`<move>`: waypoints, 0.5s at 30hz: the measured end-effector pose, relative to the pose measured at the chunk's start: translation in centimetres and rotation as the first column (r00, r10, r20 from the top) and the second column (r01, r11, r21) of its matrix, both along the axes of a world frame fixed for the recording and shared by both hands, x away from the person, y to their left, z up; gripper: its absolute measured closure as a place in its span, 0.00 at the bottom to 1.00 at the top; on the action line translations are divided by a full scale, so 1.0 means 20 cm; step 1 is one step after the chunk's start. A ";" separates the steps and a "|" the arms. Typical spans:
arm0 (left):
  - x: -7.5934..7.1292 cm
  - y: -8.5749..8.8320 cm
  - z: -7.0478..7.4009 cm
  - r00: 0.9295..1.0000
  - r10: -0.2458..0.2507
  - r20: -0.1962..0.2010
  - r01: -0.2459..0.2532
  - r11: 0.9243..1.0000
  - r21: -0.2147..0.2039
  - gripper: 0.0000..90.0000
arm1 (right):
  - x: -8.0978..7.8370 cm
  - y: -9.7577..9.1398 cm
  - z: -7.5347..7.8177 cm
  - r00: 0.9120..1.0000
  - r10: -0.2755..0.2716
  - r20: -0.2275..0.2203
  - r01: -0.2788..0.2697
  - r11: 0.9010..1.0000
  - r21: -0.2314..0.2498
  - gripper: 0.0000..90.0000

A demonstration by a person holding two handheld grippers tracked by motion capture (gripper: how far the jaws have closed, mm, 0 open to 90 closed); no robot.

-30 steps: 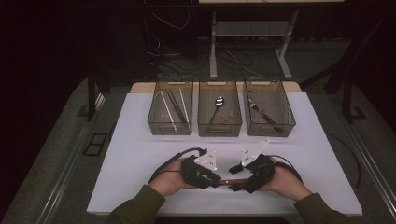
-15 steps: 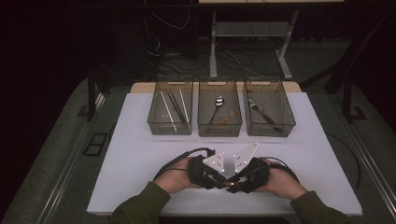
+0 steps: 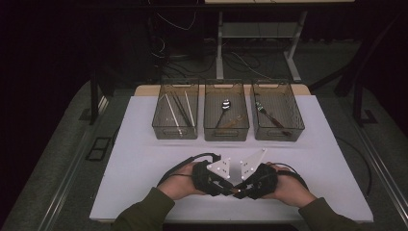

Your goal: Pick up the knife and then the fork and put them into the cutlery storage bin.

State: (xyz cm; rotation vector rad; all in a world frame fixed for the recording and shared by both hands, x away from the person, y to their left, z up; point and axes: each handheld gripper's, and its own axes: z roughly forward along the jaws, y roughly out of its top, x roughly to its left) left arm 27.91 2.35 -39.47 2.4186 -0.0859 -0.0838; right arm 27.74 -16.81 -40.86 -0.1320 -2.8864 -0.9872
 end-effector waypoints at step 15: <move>0.04 0.32 0.00 0.953 0.300 -0.051 -0.303 0.928 -0.216 0.46 | 0.05 -0.11 0.04 0.993 -0.113 0.015 0.113 0.994 0.006 0.85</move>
